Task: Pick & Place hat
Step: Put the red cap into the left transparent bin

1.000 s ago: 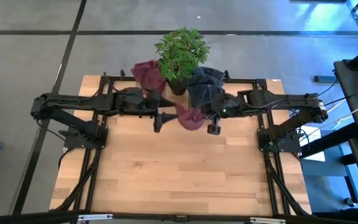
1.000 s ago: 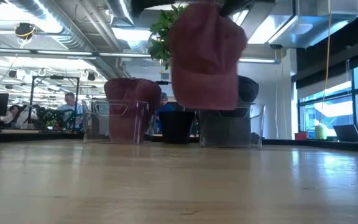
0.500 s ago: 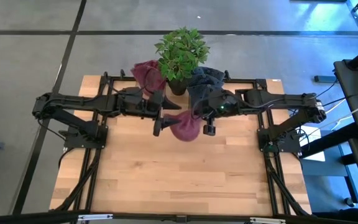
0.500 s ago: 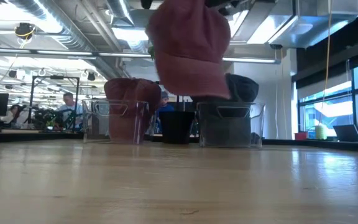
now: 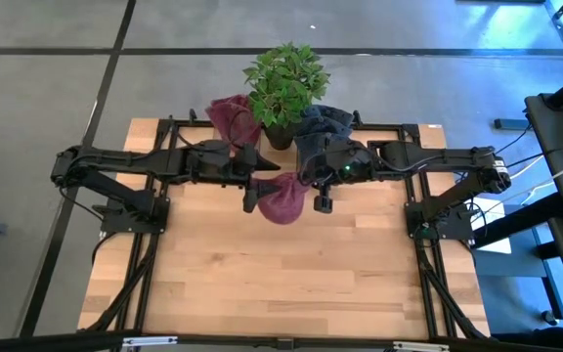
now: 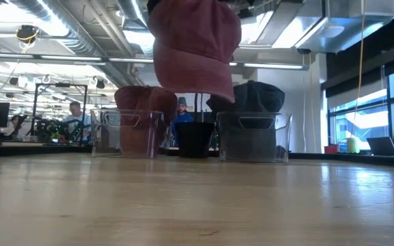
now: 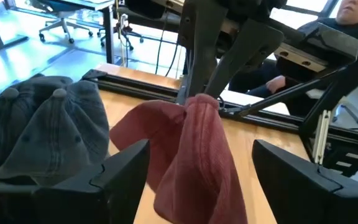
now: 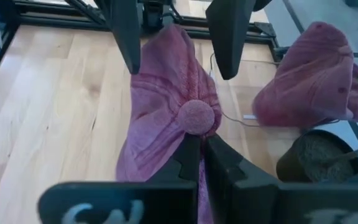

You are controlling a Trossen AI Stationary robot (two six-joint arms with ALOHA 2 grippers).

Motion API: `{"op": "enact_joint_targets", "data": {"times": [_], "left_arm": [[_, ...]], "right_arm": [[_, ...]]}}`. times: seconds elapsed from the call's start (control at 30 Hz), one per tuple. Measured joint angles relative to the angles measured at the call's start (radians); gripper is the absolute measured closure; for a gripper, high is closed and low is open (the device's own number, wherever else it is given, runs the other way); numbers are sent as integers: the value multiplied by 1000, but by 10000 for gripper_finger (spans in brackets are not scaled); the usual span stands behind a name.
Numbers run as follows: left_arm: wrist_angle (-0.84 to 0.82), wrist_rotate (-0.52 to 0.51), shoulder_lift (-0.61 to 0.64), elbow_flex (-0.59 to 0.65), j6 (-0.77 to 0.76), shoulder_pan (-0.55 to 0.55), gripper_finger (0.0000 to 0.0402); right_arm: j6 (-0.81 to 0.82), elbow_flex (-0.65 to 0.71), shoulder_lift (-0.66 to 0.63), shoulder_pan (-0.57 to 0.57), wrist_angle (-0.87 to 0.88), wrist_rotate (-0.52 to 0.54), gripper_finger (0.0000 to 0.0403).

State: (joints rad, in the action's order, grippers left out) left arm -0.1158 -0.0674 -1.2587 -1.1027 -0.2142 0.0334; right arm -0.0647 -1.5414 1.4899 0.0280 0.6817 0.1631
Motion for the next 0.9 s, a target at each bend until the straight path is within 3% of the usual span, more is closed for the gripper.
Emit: {"op": "enact_joint_targets", "data": {"times": [0.2, 0.5, 0.67, 0.9], "left_arm": [[-1, 0, 0, 0, 0, 2, 174], [-1, 9, 0, 0, 0, 31, 314], [-10, 64, 2, 0, 62, 56, 390], [-74, 170, 63, 0, 90, 125, 397]], "right_arm": [[1, 0, 0, 0, -13, 0, 393], [3, 0, 0, 0, -29, 0, 391], [-18, 0, 0, 0, -40, 1, 386], [-72, 0, 0, 1, -33, 2, 350]]}}
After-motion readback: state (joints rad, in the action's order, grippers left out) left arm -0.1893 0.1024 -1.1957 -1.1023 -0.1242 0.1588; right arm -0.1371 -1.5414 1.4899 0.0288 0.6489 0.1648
